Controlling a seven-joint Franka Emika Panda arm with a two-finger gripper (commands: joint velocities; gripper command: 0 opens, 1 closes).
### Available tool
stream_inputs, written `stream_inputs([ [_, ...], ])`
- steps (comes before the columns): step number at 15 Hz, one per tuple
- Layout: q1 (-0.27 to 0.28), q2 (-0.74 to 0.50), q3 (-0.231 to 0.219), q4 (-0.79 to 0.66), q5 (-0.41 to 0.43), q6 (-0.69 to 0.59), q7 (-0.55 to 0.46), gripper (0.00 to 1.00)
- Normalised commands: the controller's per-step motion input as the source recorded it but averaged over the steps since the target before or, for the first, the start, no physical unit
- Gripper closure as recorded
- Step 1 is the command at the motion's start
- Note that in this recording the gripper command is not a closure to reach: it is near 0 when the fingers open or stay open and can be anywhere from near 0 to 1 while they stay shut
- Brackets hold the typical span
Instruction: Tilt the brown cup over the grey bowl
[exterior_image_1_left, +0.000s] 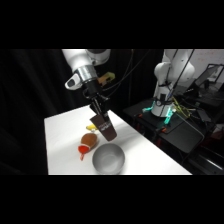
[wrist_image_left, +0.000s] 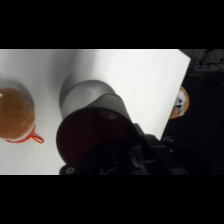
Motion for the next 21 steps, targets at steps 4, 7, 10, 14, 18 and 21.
stream_inputs([
  [4, 0.043, -0.50, -0.049, -0.76, -0.371, 0.79, 0.36, 0.14],
  [7, 0.082, -0.35, -0.041, -0.58, -0.504, 0.66, 0.66, 0.14],
  [10, 0.091, -0.19, -0.038, -0.44, -0.458, 0.41, 0.65, 0.14],
  [14, 0.074, -0.06, -0.045, -0.29, -0.290, 0.29, 0.49, 0.14],
  [18, 0.052, 0.03, -0.052, -0.17, -0.096, 0.35, 0.29, 0.14],
  [21, 0.055, 0.07, -0.063, -0.11, -0.065, 0.40, 0.23, 0.14],
])
